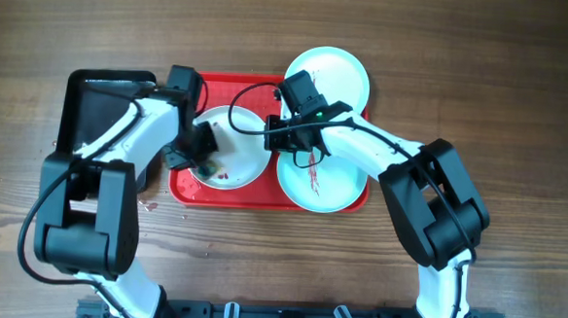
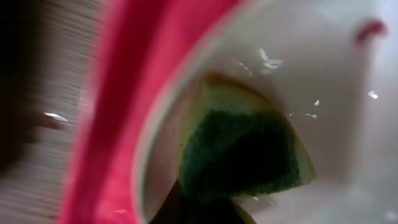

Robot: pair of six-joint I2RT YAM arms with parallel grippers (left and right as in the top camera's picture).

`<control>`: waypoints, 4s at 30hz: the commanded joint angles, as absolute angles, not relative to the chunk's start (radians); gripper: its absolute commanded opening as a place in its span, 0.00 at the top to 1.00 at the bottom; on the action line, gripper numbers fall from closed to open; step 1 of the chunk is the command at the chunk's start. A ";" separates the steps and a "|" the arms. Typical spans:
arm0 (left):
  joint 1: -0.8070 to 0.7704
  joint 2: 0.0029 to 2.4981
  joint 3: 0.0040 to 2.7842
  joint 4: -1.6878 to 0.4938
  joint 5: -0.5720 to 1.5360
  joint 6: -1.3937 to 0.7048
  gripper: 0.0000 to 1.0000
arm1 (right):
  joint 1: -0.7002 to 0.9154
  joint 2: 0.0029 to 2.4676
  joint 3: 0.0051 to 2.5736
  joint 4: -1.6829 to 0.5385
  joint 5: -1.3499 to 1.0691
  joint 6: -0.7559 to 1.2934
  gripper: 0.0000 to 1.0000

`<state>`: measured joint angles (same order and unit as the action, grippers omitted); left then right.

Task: Clean dirty plates on tray and stack at the side
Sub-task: 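Carry the sponge with the left gripper onto the white plate, then scrub the white plate with the sponge while right gripper holds it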

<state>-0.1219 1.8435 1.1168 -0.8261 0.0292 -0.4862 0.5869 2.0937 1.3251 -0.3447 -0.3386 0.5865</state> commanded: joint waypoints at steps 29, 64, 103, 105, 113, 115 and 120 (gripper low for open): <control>-0.249 1.871 1.093 -0.467 0.096 -0.524 0.96 | 0.547 2.136 1.318 -0.355 -0.339 0.628 0.96; -0.028 1.885 1.153 -0.517 0.332 -0.790 0.96 | 0.576 2.136 1.318 -0.348 -0.337 0.608 0.96; -0.126 1.885 1.153 -0.469 0.182 -0.366 0.96 | 0.576 2.136 1.318 -0.344 -0.338 0.603 0.95; -0.146 1.885 1.153 -0.468 0.328 -0.291 0.96 | 0.576 2.136 1.318 -0.341 -0.338 0.603 0.96; -0.239 1.885 1.153 -0.703 0.461 -0.029 0.96 | 0.576 2.136 1.318 -0.345 -0.338 0.602 0.96; -0.237 1.885 1.153 -0.765 0.488 0.027 0.96 | 0.576 2.136 1.318 -0.345 -0.338 0.602 0.96; -0.208 1.885 1.153 -0.771 0.190 -0.107 0.96 | 0.576 2.136 1.318 -0.345 -0.342 0.602 0.96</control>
<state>-0.2295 1.8740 1.1511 -0.7929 0.4038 -0.0307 0.5755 2.0983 1.3251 -0.3367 -0.3500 0.6121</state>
